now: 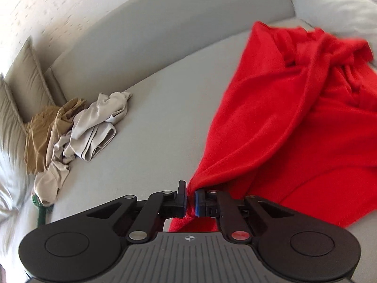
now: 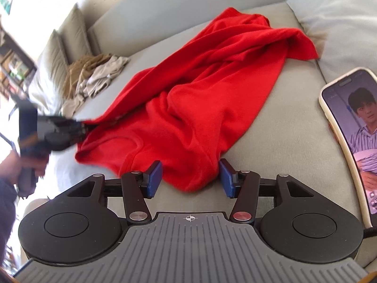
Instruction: Fold clothes
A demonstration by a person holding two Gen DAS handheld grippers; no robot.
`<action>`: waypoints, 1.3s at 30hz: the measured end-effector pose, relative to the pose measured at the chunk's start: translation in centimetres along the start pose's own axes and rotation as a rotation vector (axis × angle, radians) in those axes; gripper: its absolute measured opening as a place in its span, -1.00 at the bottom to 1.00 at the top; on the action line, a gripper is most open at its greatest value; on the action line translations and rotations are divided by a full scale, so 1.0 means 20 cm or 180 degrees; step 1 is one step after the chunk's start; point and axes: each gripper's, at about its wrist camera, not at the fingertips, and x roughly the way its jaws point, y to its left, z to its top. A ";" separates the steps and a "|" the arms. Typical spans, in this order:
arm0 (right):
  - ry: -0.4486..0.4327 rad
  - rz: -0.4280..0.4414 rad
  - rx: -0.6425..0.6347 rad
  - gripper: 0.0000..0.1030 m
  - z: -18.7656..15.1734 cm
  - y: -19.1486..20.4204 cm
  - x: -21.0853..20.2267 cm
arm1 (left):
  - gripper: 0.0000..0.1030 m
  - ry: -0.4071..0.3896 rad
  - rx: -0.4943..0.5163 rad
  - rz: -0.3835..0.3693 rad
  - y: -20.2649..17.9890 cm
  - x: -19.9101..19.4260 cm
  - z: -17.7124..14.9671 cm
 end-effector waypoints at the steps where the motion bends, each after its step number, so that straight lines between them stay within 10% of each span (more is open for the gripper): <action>1: -0.0013 0.0016 -0.0042 0.06 -0.03 0.00 -0.02 | -0.86 -0.0047 -0.0261 -0.0030 0.05 -0.01 0.01; 9: -0.0182 0.0450 0.0683 0.39 -0.06 -0.12 -0.05 | -0.88 -0.0066 -0.2471 0.0033 0.62 -0.07 -0.14; 18: -0.0085 0.0533 0.1336 0.50 0.01 -0.14 0.04 | -0.87 0.0235 -0.2786 0.0056 0.75 0.05 -0.26; 24: 0.0441 0.0474 0.2006 -0.02 -0.02 -0.15 0.01 | -0.87 0.0281 -0.2684 0.0005 0.74 0.08 -0.29; 34: -0.0168 0.0408 0.1547 -0.03 0.01 -0.04 0.23 | -0.86 0.0310 -0.2757 -0.0122 0.74 0.15 -0.35; 37: -0.0351 0.0302 0.1247 -0.60 0.00 -0.02 0.26 | -0.85 0.0341 -0.2814 -0.0144 0.75 0.17 -0.36; 39: -0.0415 0.0332 0.1049 -0.65 -0.02 -0.03 0.24 | -0.85 0.0368 -0.2792 -0.0135 0.75 0.17 -0.35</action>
